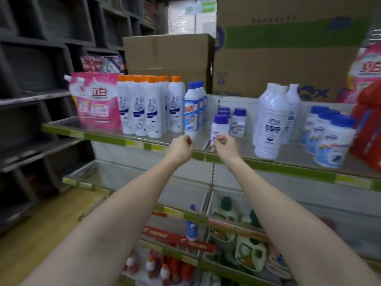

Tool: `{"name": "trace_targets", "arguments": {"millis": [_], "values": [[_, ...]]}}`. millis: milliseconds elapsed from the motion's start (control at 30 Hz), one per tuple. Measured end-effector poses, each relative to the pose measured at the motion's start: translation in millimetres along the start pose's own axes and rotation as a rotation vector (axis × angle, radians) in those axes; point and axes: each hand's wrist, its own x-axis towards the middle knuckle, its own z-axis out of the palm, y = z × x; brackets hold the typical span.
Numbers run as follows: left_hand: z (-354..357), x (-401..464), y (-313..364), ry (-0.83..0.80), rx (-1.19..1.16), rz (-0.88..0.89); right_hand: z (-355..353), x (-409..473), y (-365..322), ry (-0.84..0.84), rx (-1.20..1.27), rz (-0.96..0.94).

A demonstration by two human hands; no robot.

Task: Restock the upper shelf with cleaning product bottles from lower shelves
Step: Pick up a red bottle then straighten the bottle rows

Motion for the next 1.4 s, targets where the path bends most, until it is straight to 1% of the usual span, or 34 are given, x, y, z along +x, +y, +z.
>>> {"name": "trace_targets", "arguments": {"millis": [200, 300, 400, 500, 600, 667, 800, 933, 1033, 1133, 1300, 1400], "values": [[-46.8, 44.5, -53.3, 0.105, 0.050, -0.098, 72.1, 32.2, -44.5, -0.127, 0.043, -0.098], [-66.8, 59.7, -76.2, 0.120, 0.090, -0.155, 104.0, 47.7, -56.8, -0.167, 0.032, -0.109], [-87.3, 75.0, -99.5, 0.161, 0.144, -0.172, 135.1, 60.6, -65.3, -0.194, -0.001, -0.135], [-99.5, 88.6, -125.8, 0.193, 0.130, -0.183, 164.6, 73.6, -69.1, -0.223, -0.035, -0.159], [-107.2, 103.6, -157.1, 0.173, 0.114, -0.185, 194.0, 81.5, -71.9, -0.180, -0.094, -0.168], [-112.3, 121.7, -178.2, 0.188, 0.069, -0.178, 211.9, 88.6, -76.0, -0.134, -0.118, -0.168], [-117.1, 156.0, -212.2, 0.225, -0.016, -0.215, 237.6, 95.1, -83.0, -0.076, -0.151, -0.081], [-117.6, 188.1, -237.6, 0.125, -0.246, -0.220, 268.5, 102.4, -86.4, -0.009, -0.135, -0.011], [-109.9, 204.2, -252.2, 0.107, -0.358, -0.180, 290.0, 104.7, -84.1, 0.045, -0.090, 0.047], [-104.3, 209.2, -261.5, 0.078, -0.375, -0.109, 298.2, 101.4, -82.5, 0.083, -0.087, 0.044], [-98.0, 209.9, -266.9, 0.066, -0.366, -0.036, 298.8, 98.4, -80.2, 0.085, -0.063, 0.026], [-95.7, 209.3, -271.0, 0.047, -0.363, -0.025, 300.1, 97.2, -79.4, 0.076, -0.042, 0.026]]}}
